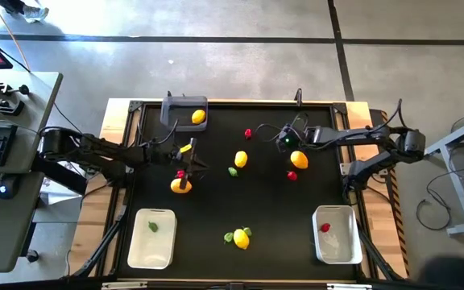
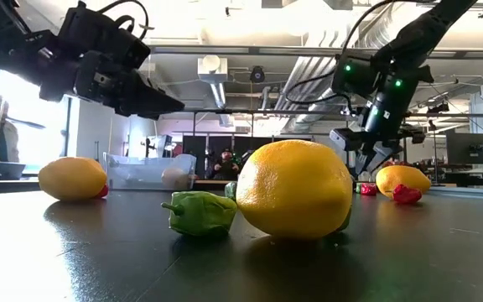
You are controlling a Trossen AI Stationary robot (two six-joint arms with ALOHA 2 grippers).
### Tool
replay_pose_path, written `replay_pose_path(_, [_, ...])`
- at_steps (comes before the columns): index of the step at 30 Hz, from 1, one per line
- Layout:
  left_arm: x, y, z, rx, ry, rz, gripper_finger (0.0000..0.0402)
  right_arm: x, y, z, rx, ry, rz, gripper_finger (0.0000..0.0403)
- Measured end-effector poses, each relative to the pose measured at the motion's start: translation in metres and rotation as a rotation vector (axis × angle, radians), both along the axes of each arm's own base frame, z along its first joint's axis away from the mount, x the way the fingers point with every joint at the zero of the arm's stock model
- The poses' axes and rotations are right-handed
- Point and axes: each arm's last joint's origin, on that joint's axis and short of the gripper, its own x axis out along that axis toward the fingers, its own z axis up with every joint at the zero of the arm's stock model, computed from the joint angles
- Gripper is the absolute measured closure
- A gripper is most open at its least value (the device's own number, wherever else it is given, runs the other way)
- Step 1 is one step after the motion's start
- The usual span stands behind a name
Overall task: Sort produce into baskets
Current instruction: Put the red chili pepper into the gray bin
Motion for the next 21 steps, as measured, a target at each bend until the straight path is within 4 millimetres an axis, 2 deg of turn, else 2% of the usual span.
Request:
replay_pose_path(5, [-0.001,-0.001,-0.002,-0.003,0.011,-0.004,0.0401,-0.006,-0.012,0.0,0.015,-0.04,-0.1,0.0259])
replay_pose_path(15, [-0.002,-0.001,-0.003,-0.011,0.018,-0.002,0.0401,-0.005,-0.021,-0.016,0.043,0.017,-0.114,0.0258])
replay_pose_path(21, [-0.002,-0.001,-0.004,-0.015,0.024,-0.002,0.0401,-0.006,-0.023,-0.016,0.046,0.013,-0.122,0.0258])
